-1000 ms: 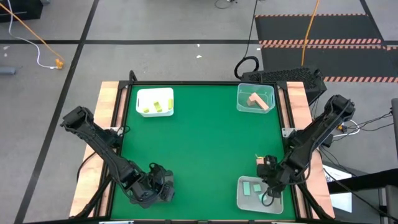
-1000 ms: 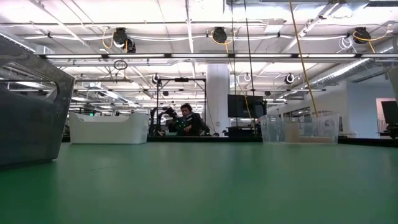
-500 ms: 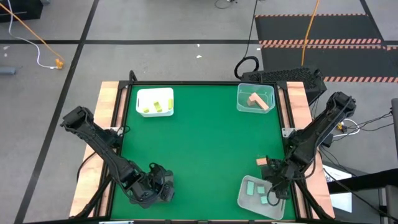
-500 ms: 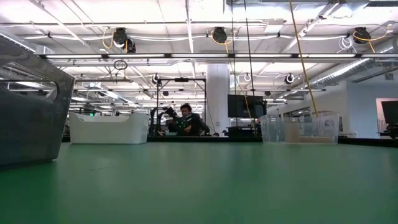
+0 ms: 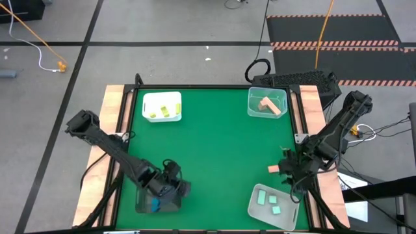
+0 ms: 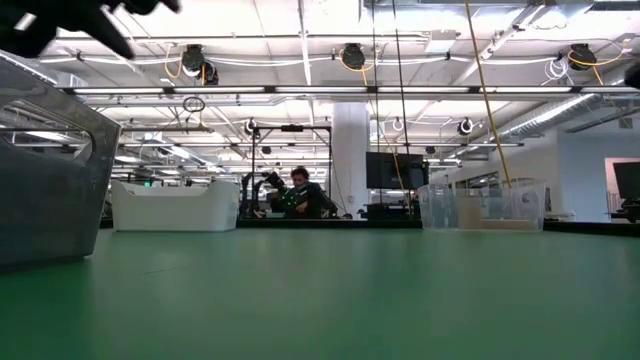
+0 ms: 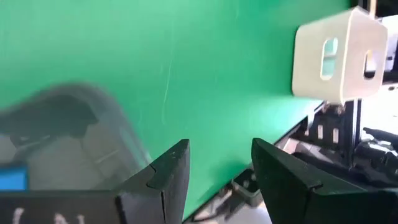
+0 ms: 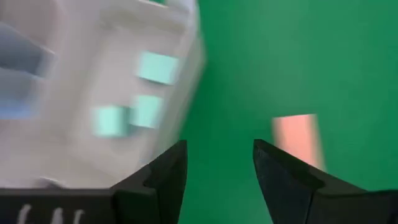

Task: Sort & place blocks by color
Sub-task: Put the light brown block into the transparent bin

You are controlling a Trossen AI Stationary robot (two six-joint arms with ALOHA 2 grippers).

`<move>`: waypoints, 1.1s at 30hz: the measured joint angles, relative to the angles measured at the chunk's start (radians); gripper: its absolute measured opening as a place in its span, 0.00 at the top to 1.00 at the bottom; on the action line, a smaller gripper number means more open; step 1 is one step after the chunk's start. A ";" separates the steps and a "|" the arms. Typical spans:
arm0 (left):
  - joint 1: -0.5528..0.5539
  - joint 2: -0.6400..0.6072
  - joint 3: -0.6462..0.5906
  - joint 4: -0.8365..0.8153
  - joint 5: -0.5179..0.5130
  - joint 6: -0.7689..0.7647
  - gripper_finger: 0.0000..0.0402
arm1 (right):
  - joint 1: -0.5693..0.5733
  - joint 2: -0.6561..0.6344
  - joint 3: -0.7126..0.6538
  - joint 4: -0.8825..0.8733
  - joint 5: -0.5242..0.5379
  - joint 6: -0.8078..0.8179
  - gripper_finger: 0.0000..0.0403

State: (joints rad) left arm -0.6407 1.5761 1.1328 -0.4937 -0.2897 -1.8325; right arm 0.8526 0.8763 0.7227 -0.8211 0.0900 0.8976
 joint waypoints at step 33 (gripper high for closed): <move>0.370 0.000 0.000 0.223 0.155 0.542 0.57 | -0.149 0.013 -0.313 0.172 0.089 -0.058 0.46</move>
State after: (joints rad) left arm -0.2706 1.5757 1.1332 -0.2707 -0.1351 -1.2907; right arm 0.7036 0.8890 0.4095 -0.6488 0.1794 0.8399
